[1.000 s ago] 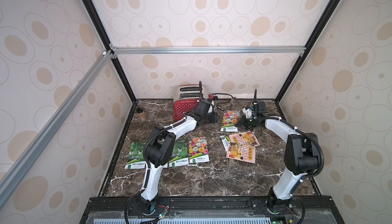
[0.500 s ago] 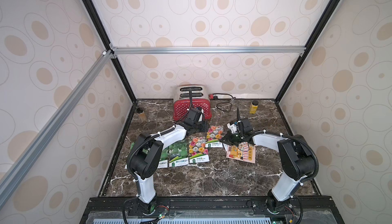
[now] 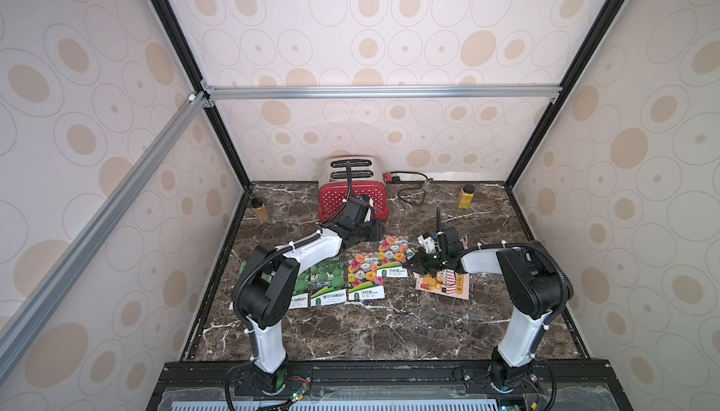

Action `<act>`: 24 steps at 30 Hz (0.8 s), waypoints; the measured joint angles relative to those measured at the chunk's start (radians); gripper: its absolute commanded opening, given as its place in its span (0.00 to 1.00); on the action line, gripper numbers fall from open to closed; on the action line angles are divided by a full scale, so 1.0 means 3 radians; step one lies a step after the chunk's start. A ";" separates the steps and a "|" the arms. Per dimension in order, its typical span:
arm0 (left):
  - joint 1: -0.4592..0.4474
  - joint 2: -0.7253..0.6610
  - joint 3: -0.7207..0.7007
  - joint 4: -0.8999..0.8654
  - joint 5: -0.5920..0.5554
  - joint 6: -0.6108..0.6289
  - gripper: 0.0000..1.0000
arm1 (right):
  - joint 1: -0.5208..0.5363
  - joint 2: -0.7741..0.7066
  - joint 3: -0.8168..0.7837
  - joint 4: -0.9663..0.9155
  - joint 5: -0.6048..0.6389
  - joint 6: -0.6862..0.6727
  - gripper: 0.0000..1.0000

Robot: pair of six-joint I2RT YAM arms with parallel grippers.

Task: Arrange the seed packets in a row
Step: Place the seed packet at the center of the board.

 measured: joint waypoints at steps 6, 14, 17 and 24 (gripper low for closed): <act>0.0000 0.0000 0.0001 0.0000 -0.0019 0.0000 0.51 | -0.0356 -0.0252 -0.0201 -0.0263 -0.0062 -0.0158 0.00; 0.0000 0.0071 0.0042 0.0003 -0.0015 0.0000 0.50 | -0.0459 -0.0298 -0.0219 -0.0584 -0.0196 -0.0409 0.00; 0.0000 0.0100 0.0042 -0.0036 -0.0027 0.0027 0.50 | -0.0474 -0.0312 -0.0216 -0.0741 -0.0210 -0.0520 0.01; 0.0000 0.0079 -0.0046 -0.0287 -0.0153 0.0202 0.49 | -0.0544 -0.0407 -0.0217 -0.1136 -0.0205 -0.0791 0.01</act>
